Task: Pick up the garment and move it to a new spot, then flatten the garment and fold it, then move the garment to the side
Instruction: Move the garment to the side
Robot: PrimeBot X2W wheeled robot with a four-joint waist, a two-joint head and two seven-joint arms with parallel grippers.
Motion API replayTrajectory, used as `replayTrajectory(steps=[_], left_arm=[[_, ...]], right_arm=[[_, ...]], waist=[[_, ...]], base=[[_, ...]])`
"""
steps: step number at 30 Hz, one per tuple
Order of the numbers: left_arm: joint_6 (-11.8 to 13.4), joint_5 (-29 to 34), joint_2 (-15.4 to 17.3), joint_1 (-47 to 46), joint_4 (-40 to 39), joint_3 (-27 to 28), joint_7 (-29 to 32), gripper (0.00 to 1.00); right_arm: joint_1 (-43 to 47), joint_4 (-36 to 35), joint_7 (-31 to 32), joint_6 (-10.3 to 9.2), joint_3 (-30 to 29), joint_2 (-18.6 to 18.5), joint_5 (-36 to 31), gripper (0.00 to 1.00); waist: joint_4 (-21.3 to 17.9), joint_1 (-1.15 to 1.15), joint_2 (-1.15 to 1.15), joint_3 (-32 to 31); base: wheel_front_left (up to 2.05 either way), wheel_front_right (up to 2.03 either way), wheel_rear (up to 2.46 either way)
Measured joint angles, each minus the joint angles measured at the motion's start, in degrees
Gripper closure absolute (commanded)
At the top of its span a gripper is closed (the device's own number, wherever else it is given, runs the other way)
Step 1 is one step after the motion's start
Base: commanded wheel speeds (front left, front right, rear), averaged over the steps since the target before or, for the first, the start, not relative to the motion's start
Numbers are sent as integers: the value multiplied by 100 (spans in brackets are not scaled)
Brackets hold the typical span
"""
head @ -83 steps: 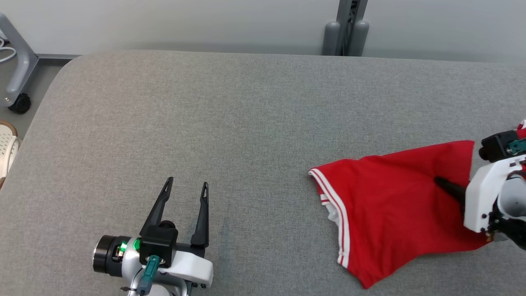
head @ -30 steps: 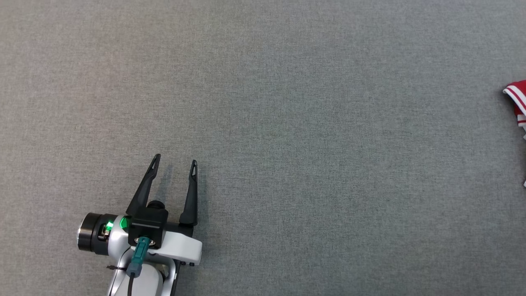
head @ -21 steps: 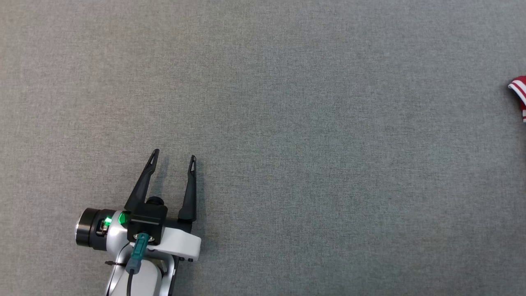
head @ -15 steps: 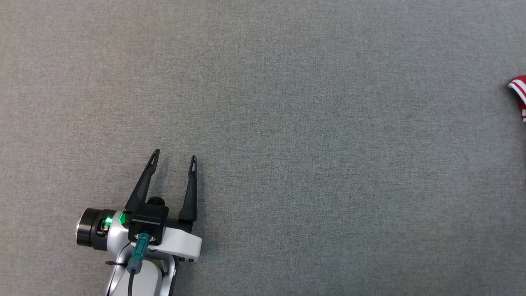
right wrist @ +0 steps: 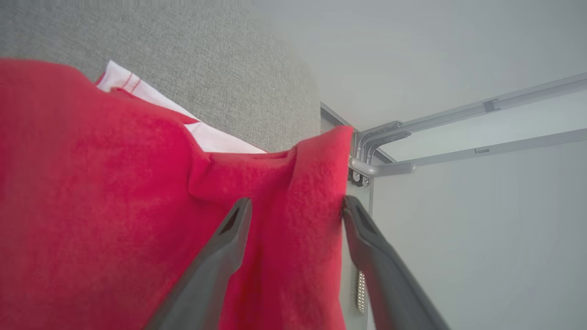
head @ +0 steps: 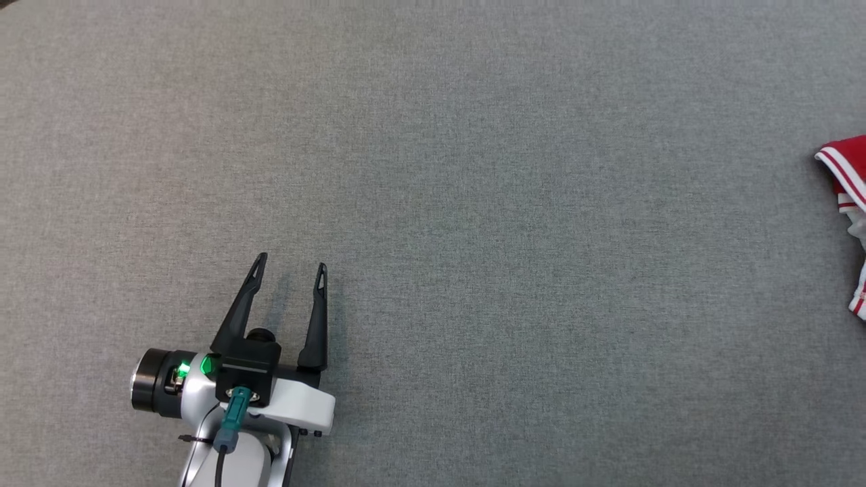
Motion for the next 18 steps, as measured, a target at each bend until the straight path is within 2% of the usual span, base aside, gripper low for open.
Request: replayTrajectory(steps=[6,11,18], left_arm=[[14,-49,-31,94,11,0,0,0],[15,-94,-69,158,18,18,0,0],[15,-122,-100,408,-2,196,0,0]], right_arm=[[-180,-63,-16,0,11,19,-152,0],[-282,-199,-325,0,-89,118,-15,0],[-47,-892,-1113,0,-595,668,782,0]], waist=[[-5,0,0,-212],[-15,0,0,-465],[-83,0,0,-908]], base=[[0,0,0],[0,0,0],[0,0,0]])
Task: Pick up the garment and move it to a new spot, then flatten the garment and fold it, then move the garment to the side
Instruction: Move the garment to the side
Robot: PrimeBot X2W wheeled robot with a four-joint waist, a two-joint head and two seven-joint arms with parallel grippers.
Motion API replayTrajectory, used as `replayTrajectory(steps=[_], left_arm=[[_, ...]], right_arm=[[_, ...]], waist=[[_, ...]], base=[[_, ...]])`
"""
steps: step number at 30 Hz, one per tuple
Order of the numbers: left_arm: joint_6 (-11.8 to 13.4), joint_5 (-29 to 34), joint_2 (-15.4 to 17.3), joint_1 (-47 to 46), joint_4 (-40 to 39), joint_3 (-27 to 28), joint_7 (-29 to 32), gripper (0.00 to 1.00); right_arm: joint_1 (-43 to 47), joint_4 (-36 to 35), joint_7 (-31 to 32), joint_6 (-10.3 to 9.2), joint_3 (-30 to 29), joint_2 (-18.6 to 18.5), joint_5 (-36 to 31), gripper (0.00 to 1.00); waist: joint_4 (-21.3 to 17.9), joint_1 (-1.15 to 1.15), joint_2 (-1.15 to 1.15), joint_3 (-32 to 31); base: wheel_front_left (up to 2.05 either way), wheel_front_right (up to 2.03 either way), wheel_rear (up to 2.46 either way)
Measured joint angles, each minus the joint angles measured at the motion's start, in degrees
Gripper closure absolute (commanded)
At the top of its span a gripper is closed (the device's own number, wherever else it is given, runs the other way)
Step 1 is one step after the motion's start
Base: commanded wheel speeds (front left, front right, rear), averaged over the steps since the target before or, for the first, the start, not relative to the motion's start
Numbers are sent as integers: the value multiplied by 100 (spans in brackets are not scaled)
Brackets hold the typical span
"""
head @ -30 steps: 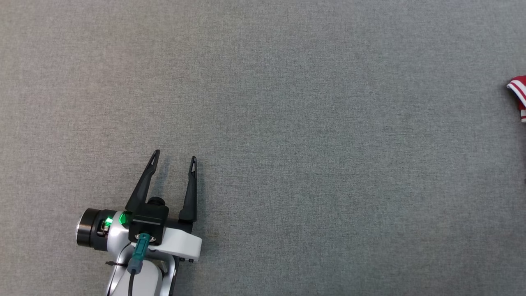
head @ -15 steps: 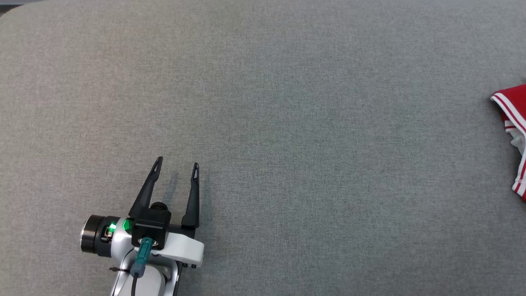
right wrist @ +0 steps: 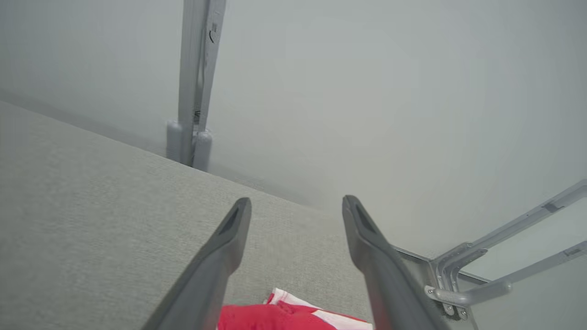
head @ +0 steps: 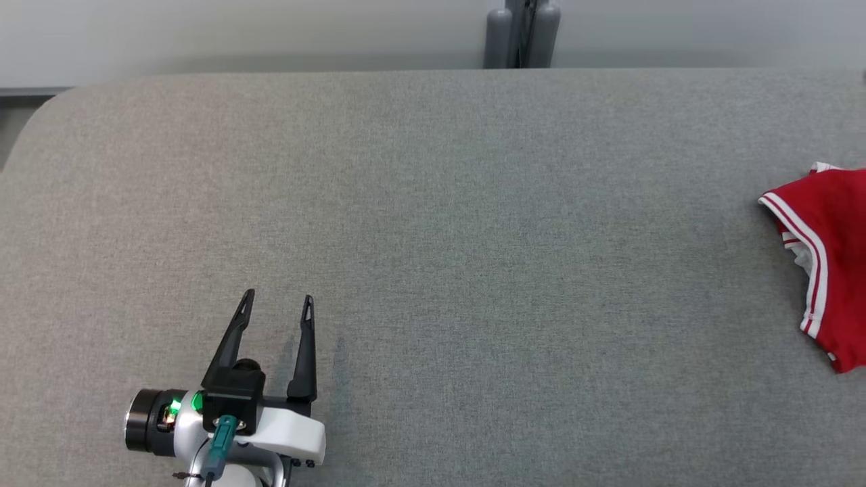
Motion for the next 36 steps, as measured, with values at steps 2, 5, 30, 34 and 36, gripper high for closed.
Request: replayTrajectory(steps=[2,5,30,34,36], left_arm=[[0,-21,-1,87,-29,74,0,0],[33,-16,-3,213,-100,180,0,0],[49,26,-52,667,-513,558,-1,0],[53,22,-57,669,-534,590,-1,0],[53,14,-59,678,-520,617,0,0]], right_arm=[[190,-364,-211,0,-69,146,241,0],[441,-844,-443,-1,-215,313,522,0],[5306,-4758,-613,-2,-5370,2750,-1481,0],[5787,-4985,-612,-2,-5637,3016,-1895,0],[5994,-5014,-612,-2,-5711,3130,-1940,0]], waist=[[-35,0,0,-142],[-94,0,0,-348],[-293,0,0,-929],[-278,0,0,-916],[-283,0,0,-921]], base=[[0,0,0],[0,0,0],[0,0,0],[0,0,0],[0,0,0]])
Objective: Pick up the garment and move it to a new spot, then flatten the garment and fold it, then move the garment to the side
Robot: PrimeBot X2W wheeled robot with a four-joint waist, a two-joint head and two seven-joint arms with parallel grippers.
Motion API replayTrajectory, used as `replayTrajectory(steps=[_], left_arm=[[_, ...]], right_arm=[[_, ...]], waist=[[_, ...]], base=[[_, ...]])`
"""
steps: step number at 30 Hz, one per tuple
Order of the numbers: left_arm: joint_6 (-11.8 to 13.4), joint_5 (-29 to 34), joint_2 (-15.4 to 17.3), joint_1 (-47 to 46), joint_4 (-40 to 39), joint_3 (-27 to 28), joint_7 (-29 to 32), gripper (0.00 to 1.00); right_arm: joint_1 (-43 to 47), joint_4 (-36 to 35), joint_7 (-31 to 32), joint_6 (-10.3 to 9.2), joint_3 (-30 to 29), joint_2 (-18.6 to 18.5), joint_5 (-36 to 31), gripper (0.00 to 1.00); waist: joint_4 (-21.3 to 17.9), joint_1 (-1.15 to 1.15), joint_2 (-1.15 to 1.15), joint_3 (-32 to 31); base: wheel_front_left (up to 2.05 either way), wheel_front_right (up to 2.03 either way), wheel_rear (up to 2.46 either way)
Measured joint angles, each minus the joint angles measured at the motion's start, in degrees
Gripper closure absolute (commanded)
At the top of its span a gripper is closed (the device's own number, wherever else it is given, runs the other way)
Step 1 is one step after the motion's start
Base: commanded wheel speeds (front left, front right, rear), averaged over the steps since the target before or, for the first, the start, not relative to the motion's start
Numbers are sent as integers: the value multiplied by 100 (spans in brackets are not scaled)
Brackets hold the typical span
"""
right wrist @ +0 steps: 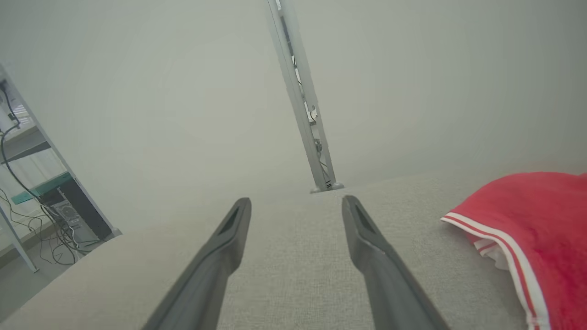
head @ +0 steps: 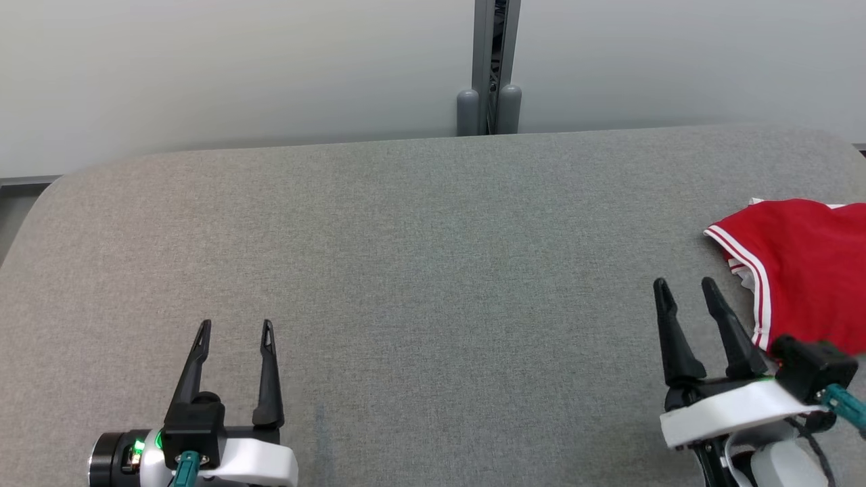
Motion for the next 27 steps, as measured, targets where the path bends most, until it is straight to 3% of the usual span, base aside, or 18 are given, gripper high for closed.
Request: replayTrajectory(steps=[8,22,27], left_arm=[[-3,-11,-9,87,37,47,-1,0],[-63,-209,-18,169,25,44,-1,0],[-205,-394,-19,177,24,45,-1,0]], right_arm=[[500,-96,0,0,-156,177,-860,0],[591,-135,0,0,-378,337,-1137,0],[591,-140,0,0,-375,349,-1187,0]], waist=[[7,0,0,6],[11,0,0,-12],[22,0,0,-3]], base=[[0,0,0],[0,0,0],[0,0,0]])
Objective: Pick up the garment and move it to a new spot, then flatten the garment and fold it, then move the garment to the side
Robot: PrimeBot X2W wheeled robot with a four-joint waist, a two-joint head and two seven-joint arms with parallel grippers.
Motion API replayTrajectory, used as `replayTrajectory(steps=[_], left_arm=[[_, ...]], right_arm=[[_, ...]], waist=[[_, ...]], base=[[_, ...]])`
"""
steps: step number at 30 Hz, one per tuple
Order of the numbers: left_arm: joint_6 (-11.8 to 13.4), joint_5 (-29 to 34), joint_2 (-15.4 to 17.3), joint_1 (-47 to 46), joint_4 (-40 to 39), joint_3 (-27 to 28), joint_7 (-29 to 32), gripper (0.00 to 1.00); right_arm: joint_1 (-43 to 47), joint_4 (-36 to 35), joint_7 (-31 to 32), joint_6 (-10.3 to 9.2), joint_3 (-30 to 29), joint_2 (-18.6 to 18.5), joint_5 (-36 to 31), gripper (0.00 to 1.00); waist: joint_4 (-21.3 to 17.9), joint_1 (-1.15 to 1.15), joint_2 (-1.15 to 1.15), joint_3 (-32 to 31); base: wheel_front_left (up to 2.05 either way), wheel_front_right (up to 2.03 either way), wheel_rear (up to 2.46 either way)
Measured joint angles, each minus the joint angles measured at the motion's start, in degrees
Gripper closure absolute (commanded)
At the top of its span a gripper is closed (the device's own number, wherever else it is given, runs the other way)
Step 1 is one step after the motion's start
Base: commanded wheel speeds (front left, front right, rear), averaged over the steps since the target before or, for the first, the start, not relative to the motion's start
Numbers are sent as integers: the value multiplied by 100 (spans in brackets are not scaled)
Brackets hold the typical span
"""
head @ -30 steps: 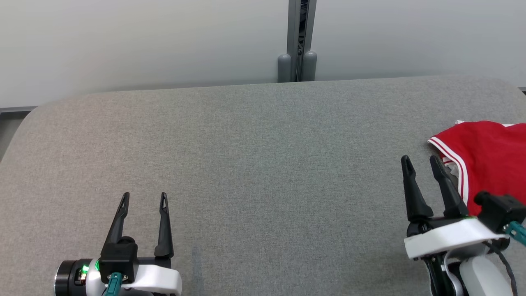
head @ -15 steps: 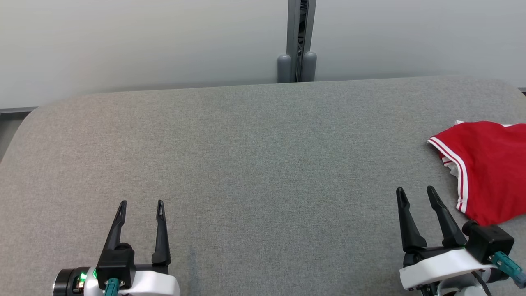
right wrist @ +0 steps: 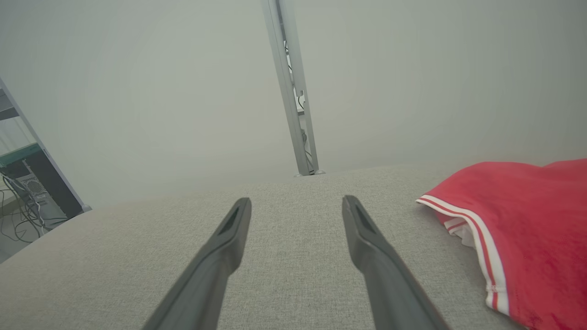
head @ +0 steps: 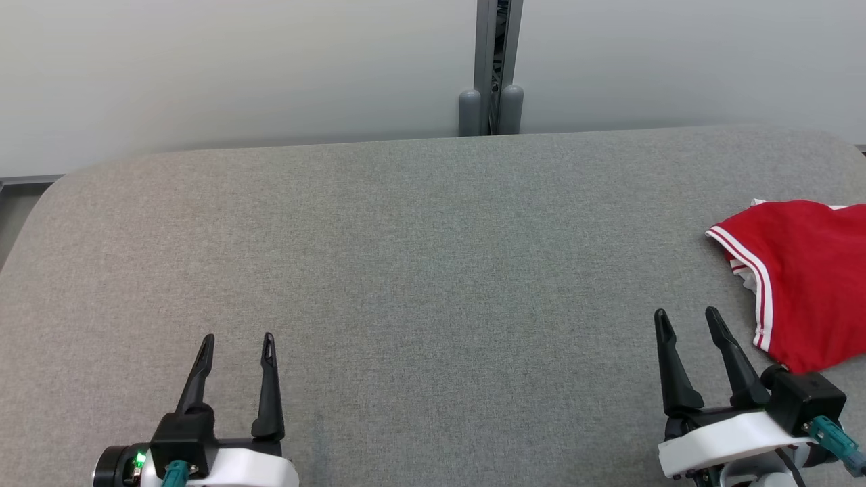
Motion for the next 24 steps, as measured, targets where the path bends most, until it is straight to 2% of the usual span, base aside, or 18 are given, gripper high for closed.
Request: replayTrajectory(steps=[2,13,24], left_arm=[[-60,-374,-2,18,-3,63,1,0],[-361,-447,-1,30,40,136,0,0],[-555,-414,-1,55,56,177,1,0]], right_arm=[[-1,4,0,0,-9,5,-15,0],[-3,-1,0,0,-14,18,-68,0],[-5,-23,0,0,-42,30,-74,0]], waist=[[0,0,0,-2],[-24,0,0,2],[-36,0,0,-10]], base=[[0,0,0],[0,0,0],[0,0,0]])
